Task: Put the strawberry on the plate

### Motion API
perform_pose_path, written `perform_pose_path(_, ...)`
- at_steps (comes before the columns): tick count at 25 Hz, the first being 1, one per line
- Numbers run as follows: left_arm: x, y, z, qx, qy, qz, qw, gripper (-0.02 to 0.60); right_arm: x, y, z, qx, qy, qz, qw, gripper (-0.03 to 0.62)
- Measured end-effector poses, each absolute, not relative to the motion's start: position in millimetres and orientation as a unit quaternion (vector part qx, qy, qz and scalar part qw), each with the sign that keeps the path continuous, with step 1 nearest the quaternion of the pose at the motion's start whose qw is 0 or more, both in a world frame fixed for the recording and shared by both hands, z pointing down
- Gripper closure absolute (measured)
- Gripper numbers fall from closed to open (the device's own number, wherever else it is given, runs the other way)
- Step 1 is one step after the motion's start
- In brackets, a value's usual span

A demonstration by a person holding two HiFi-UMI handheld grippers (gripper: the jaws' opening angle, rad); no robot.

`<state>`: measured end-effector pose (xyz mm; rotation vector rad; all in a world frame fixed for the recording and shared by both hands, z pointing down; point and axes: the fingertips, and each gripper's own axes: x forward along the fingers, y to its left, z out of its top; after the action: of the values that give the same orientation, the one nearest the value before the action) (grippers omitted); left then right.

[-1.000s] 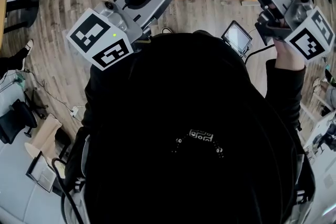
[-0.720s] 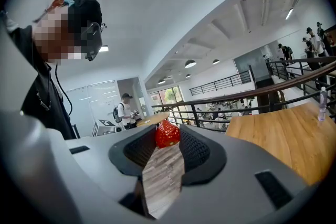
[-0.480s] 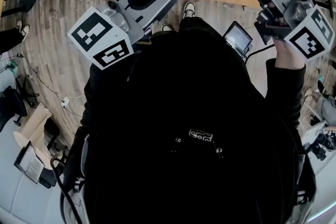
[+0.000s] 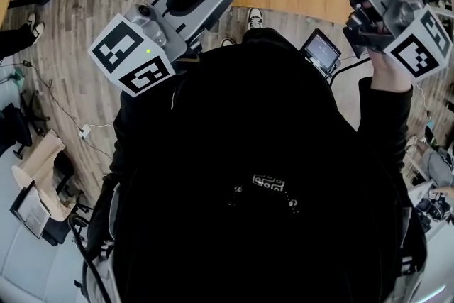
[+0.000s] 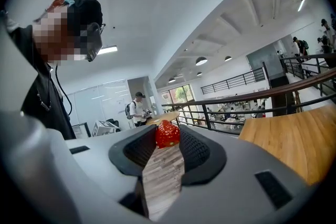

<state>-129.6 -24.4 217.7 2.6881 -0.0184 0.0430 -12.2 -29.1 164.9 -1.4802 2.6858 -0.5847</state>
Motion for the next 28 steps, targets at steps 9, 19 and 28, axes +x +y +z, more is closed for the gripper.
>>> perform_pose_path(9, -93, -67, 256, 0.970, -0.016, 0.030, 0.240, 0.581, 28, -77, 208, -0.463, 0.861, -0.209, 0.029, 0.448)
perform_pose_path(19, -33, -115, 254, 0.971, -0.033, 0.045, 0.234, 0.581, 87, -127, 210, -0.449, 0.867, -0.212, 0.043, 0.448)
perform_pose_path(28, 32, -124, 233, 0.969, -0.045, 0.061, 0.233, 0.581, 153, -138, 200, -0.437, 0.871, -0.217, 0.066, 0.448)
